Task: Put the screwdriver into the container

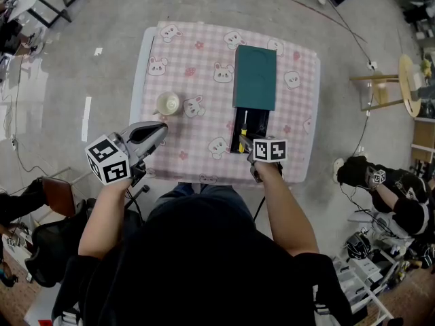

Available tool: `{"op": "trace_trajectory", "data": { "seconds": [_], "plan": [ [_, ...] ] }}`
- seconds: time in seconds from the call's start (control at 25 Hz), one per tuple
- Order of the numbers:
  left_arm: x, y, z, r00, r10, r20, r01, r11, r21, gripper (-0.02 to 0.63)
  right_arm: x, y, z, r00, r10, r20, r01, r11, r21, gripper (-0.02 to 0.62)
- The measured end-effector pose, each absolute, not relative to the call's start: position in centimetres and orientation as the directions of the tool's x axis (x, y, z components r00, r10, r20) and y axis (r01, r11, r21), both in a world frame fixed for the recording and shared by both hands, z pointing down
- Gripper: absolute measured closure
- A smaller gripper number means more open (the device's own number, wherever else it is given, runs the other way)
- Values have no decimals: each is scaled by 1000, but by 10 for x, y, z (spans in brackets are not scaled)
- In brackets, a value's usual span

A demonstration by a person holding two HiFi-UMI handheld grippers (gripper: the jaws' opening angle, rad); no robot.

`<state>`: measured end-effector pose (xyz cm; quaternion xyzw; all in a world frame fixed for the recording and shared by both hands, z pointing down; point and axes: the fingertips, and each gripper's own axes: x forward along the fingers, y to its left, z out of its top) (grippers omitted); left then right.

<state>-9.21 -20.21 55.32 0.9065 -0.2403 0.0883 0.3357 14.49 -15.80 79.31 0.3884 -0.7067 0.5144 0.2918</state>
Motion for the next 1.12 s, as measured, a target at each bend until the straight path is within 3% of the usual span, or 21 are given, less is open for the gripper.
{"op": "trace_trajectory", "data": {
  "seconds": [1.12],
  "plan": [
    [-90,-206,562,878,-364,312,-479,-649,591,604,147,-167,808,-468,-177,866,-883,136,-449,486]
  ]
}}
